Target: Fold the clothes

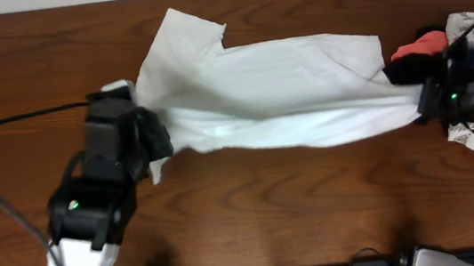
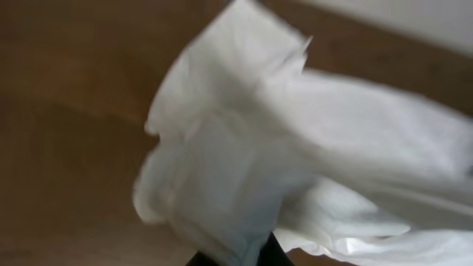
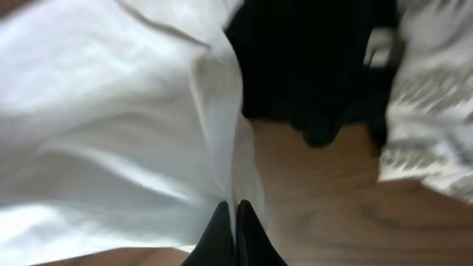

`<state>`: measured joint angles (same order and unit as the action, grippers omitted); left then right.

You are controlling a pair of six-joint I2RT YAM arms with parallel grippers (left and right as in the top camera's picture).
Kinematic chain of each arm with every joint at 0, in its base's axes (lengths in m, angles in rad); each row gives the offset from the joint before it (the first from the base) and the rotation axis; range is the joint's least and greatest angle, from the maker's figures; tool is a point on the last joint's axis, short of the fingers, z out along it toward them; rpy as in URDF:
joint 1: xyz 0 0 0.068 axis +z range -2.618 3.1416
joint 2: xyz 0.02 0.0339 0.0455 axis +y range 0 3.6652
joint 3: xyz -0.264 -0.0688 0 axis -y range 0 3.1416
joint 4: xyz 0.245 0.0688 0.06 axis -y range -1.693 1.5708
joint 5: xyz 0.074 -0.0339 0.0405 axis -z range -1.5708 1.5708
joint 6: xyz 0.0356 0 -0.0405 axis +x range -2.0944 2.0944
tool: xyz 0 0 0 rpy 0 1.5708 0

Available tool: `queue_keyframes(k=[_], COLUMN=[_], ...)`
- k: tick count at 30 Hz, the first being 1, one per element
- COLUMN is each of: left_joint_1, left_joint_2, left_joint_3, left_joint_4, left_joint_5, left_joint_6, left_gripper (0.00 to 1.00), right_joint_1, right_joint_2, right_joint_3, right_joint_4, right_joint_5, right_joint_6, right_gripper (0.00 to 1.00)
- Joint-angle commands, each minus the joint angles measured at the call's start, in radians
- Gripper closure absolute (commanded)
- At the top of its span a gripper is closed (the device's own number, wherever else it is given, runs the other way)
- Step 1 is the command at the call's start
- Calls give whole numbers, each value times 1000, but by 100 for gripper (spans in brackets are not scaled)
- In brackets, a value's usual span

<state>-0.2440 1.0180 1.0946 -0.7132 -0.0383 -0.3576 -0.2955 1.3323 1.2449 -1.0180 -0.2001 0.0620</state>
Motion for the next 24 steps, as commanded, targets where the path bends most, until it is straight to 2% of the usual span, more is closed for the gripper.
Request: queue_keyframes(k=[1, 10, 19, 24], left_joint_1=[45, 69, 69, 69], left_joint_2=[-23, -35, -87, -46], left_joint_3=[62, 169, 291, 293], left_joint_4=[17, -17, -153, -121], left_joint_5=[-27, -14, -15, -16], left_joint_6=[23, 49, 50, 77], left_gripper=[94, 94, 94, 94], right_joint_1=[-4, 23, 87, 100], right_joint_2=[-40, -103, -161, -128], right_joint_3=[88, 257, 376, 380], right_joint_4=[-5, -92, -172, -144], right_joint_5=[-18, -43, -36, -32], right_joint_6=[-45, -62, -63, -63], right_gripper=[99, 99, 99, 99])
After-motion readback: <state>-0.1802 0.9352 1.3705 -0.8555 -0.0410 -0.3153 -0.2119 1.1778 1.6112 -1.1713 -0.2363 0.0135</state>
